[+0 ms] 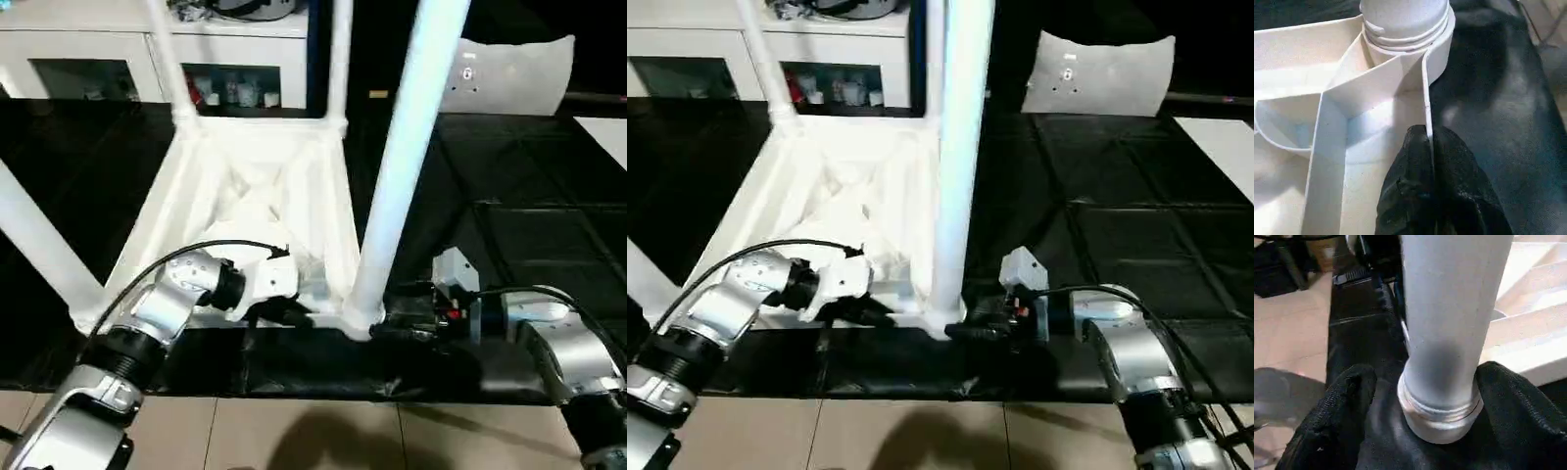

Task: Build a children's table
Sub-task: Rotate leg to tighten

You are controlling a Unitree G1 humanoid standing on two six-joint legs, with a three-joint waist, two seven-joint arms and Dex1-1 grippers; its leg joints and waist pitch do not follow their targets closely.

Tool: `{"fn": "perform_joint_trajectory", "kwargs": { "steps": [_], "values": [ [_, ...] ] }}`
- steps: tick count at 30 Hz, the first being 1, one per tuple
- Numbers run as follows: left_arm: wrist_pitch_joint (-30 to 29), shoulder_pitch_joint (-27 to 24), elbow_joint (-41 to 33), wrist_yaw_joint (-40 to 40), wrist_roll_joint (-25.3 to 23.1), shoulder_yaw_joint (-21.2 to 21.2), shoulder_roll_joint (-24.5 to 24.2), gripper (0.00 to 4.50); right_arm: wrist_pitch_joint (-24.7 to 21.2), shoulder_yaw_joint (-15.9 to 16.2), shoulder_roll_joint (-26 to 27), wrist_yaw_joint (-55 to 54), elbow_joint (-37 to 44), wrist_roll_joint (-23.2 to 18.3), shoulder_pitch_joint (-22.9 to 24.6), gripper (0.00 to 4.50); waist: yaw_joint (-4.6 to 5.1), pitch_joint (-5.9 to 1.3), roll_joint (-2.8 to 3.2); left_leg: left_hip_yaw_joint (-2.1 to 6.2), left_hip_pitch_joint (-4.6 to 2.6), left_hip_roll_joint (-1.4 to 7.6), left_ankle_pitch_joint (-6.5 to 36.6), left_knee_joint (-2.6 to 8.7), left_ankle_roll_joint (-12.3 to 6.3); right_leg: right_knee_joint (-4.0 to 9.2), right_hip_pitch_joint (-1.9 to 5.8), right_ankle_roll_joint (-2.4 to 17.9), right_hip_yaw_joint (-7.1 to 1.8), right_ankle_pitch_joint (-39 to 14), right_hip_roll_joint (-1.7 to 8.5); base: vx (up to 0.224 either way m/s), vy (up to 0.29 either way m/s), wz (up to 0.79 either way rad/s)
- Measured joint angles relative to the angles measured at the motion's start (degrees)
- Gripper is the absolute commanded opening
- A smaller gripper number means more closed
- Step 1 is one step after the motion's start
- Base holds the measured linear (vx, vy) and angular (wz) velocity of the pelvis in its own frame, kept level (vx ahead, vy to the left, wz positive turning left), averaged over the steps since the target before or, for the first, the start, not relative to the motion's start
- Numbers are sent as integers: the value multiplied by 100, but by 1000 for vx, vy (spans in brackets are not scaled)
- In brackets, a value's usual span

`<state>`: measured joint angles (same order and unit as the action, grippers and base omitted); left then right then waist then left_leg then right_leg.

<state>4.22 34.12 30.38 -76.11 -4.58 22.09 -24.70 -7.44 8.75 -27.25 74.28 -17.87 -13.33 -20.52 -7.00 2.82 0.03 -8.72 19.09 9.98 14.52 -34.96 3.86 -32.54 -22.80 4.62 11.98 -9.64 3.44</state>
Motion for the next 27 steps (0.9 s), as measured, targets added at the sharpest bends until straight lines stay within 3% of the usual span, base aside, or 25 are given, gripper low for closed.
{"fn": "perform_joint_trajectory", "kwargs": {
  "steps": [2,3,6,13,27],
  "values": [
    [16,-2,-20,-72,22,39,7,0,49,56,46,27,-48,-1,-35,324,-40,-1,-3,0,0,0,0,0,0,0,1,0,0,0,1,0,0,0],
    [25,-2,-28,-104,32,61,15,0,57,82,78,80,-59,-2,-44,285,-66,-1,-4,-1,0,0,0,0,0,0,1,0,0,0,2,0,0,0],
    [73,-9,-56,-129,41,103,20,0,58,91,107,122,-86,-3,-71,277,-115,-2,-4,-3,0,0,0,0,0,0,0,0,-1,0,4,0,0,0],
    [126,-12,-61,-197,45,126,18,0,24,122,117,267,-144,-53,-175,205,-130,-3,-8,-5,0,0,1,0,-1,-1,0,0,-1,-1,4,0,0,0],
    [40,-17,-68,-296,88,149,38,0,-287,167,76,361,12,-120,-91,194,-156,-16,-27,-5,-2,0,1,0,0,-1,3,-1,-1,-1,5,0,0,0]
  ]
}}
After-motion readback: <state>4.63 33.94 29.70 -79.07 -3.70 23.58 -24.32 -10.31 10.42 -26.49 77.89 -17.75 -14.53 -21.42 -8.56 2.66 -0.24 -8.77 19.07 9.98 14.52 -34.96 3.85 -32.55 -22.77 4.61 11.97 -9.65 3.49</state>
